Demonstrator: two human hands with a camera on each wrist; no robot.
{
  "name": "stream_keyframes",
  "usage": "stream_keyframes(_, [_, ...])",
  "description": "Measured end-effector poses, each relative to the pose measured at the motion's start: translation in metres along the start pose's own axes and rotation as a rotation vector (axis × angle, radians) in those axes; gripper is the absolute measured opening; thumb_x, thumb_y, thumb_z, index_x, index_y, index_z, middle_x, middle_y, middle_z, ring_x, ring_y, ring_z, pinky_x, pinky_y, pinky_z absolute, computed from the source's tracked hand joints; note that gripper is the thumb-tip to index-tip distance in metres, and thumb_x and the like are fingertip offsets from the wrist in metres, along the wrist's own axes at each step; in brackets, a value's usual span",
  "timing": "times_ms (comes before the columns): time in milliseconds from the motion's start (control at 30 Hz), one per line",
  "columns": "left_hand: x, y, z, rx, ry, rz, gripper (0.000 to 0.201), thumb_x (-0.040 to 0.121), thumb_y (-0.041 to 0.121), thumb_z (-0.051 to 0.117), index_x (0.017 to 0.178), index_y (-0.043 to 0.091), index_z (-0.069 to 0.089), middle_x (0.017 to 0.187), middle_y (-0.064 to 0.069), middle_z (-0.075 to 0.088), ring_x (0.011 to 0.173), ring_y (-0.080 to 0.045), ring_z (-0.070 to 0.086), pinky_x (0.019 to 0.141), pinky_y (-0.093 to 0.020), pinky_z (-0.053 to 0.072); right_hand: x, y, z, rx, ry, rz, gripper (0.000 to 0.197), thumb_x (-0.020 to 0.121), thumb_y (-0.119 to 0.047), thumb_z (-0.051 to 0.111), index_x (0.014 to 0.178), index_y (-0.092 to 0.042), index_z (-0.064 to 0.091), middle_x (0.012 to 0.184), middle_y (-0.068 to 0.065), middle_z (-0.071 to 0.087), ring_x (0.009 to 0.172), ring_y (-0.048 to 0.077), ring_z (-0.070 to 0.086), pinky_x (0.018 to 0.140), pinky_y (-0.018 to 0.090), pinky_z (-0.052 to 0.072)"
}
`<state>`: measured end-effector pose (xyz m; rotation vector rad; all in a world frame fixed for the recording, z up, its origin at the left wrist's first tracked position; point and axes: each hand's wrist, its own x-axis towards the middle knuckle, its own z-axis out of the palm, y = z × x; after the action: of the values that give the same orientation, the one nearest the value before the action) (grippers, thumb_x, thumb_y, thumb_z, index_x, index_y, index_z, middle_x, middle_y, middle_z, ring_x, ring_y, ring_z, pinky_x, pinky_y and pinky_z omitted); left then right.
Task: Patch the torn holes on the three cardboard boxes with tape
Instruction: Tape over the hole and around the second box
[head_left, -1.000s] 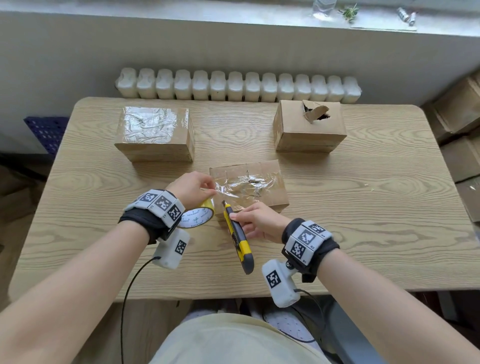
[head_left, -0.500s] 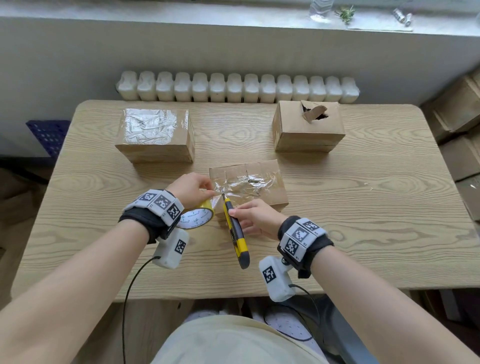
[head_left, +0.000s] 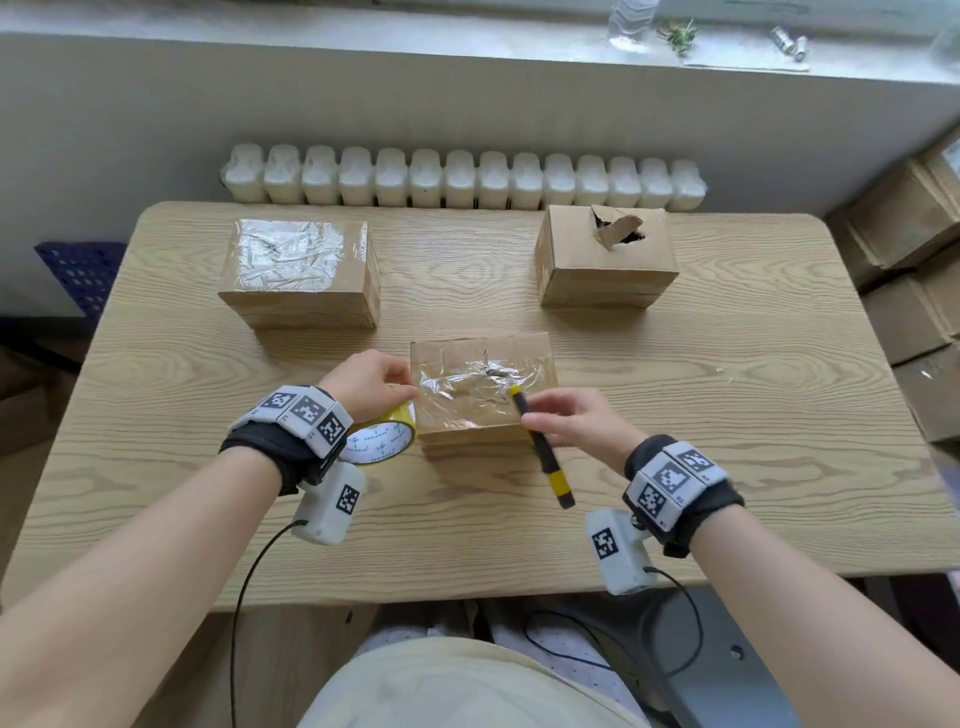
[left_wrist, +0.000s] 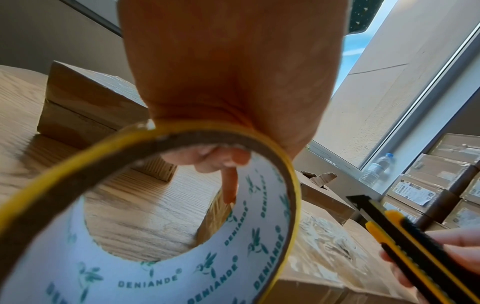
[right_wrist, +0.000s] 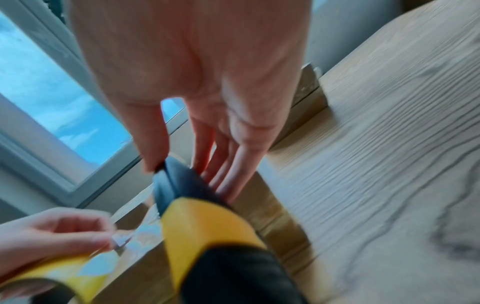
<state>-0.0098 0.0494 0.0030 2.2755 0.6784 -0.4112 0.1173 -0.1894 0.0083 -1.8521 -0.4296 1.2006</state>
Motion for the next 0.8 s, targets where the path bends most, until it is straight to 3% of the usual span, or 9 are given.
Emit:
stream_keyframes(67, [0.001,0.002,0.002,-0.018,0.002,-0.004,0.015,0.087,0.027,0.064,0.082,0.014,0.069,0.076,0.003,0.063,0.071,-0.012,0.055,0.066,-0.027,0.042,0.004,0.012,-0.022,-0.036,0.254,-0.033,0.026,0.088,-0.014,0.065,0.112,-0.005,0.062,0.097,0.003,0.066,0.100,0.026,0.064,0.085,0.031,0.054])
stream_keyframes(133, [0.004,0.004,0.004,-0.029,0.002,-0.005,0.017,0.087,0.027,0.064,0.082,0.012,0.070,0.077,0.001,0.065,0.073,-0.014,0.056,0.067,-0.027,0.043,0.012,0.026,-0.041,-0.193,0.471,0.011,0.028,0.086,-0.021,0.067,0.111,-0.009,0.062,0.098,0.000,0.064,0.097,0.021,0.061,0.087,0.033,0.049])
stream_keyframes(200, [0.007,0.009,0.005,-0.030,0.005,-0.004,0.018,0.086,0.026,0.065,0.081,0.010,0.070,0.076,-0.001,0.065,0.072,-0.014,0.056,0.066,-0.026,0.042,0.020,0.043,-0.055,-0.376,0.553,0.107,0.030,0.085,-0.026,0.068,0.110,-0.011,0.060,0.102,0.000,0.062,0.097,0.020,0.058,0.086,0.031,0.045])
stream_keyframes(400, [0.024,0.030,0.009,-0.038,-0.023,0.002,0.016,0.087,0.025,0.065,0.082,0.011,0.071,0.075,0.002,0.064,0.072,-0.012,0.055,0.069,-0.026,0.043,0.039,0.082,-0.066,-0.752,0.470,0.324,0.033,0.084,-0.023,0.067,0.111,-0.008,0.054,0.112,0.013,0.059,0.102,0.029,0.057,0.081,0.035,0.046])
stream_keyframes(567, [0.029,0.038,0.009,-0.045,-0.045,0.000,0.016,0.087,0.025,0.066,0.082,0.011,0.070,0.076,0.001,0.064,0.073,-0.012,0.056,0.075,-0.029,0.045,0.047,0.094,-0.065,-0.824,0.431,0.319,0.038,0.086,-0.021,0.065,0.117,-0.006,0.049,0.122,0.014,0.052,0.114,0.031,0.051,0.089,0.037,0.042])
stream_keyframes(700, [0.029,0.035,0.010,-0.107,-0.028,-0.009,0.016,0.086,0.023,0.068,0.082,0.008,0.072,0.085,-0.005,0.070,0.074,-0.012,0.057,0.072,-0.025,0.045,0.051,0.099,-0.063,-0.852,0.426,0.295,0.036,0.087,-0.021,0.065,0.116,-0.007,0.049,0.121,0.014,0.052,0.114,0.031,0.049,0.090,0.038,0.042])
stream_keyframes(800, [0.030,0.035,0.010,-0.119,-0.038,-0.008,0.017,0.086,0.023,0.068,0.082,0.007,0.072,0.082,-0.005,0.069,0.073,-0.012,0.056,0.070,-0.023,0.043,0.051,0.099,-0.064,-0.863,0.392,0.283,0.037,0.087,-0.025,0.065,0.116,-0.008,0.049,0.120,0.014,0.051,0.114,0.031,0.049,0.090,0.037,0.042])
